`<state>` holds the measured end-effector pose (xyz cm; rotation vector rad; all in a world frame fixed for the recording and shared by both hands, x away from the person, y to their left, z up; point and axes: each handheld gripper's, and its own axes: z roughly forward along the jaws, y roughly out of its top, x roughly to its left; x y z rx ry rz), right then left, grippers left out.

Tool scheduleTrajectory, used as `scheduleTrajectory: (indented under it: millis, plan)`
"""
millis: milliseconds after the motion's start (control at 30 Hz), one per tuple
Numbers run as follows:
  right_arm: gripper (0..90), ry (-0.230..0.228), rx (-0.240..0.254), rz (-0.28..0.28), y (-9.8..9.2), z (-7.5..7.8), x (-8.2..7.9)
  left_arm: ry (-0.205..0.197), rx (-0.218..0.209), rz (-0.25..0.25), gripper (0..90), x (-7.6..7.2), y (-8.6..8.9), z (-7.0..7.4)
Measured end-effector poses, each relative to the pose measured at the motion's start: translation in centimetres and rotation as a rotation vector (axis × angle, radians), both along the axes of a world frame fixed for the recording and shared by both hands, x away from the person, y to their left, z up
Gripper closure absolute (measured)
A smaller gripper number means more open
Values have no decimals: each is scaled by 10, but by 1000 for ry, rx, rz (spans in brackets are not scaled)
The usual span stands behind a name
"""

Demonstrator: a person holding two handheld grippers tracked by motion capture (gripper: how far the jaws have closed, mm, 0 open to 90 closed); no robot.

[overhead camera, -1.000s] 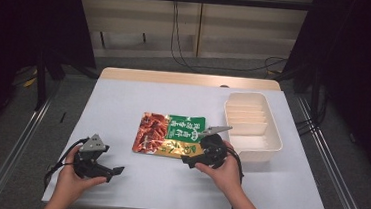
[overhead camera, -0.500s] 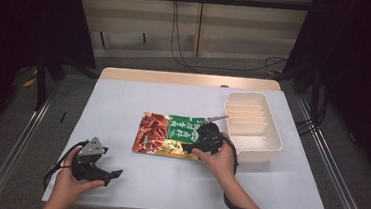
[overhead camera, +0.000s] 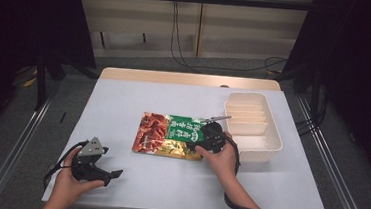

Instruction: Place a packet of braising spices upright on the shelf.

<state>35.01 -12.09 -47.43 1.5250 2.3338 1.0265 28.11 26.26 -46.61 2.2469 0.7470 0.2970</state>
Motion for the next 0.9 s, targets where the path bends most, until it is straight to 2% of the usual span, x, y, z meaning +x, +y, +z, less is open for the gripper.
scheduleTrajectory:
  millis: [167,200,300,333,400,467,533,667,700,833,867,900]
  plan:
    - [242,-1,6,-10,-3,1,0,0,4,5,46,0,0,0]
    - [238,3,1,-19,-3,2,-1,-3,-10,14,47,0,0,0]
    - [234,1,-11,-18,-4,3,-2,-3,-2,8,46,-1,0,1]
    - [232,3,-3,-21,-4,3,-2,-1,-14,14,47,-1,0,0]
    - [222,3,1,-17,-4,1,-2,-5,-11,9,47,-1,0,1]
    - [206,23,3,-31,-3,-1,-1,5,-14,14,46,-1,-1,1]
    - [246,19,-6,-32,-1,-1,-1,-3,-14,7,46,0,-1,1]
    - [327,44,53,-5,4,2,2,-9,-14,18,46,-1,-1,2]
    - [339,45,52,-2,7,4,2,-10,-2,7,46,-1,0,2]
    - [357,53,50,34,19,12,5,-5,-2,8,46,-1,0,2]
    - [346,44,24,37,21,15,7,-6,0,6,46,-1,1,2]
    - [346,44,24,37,21,15,7,-4,-6,7,46,-2,1,2]
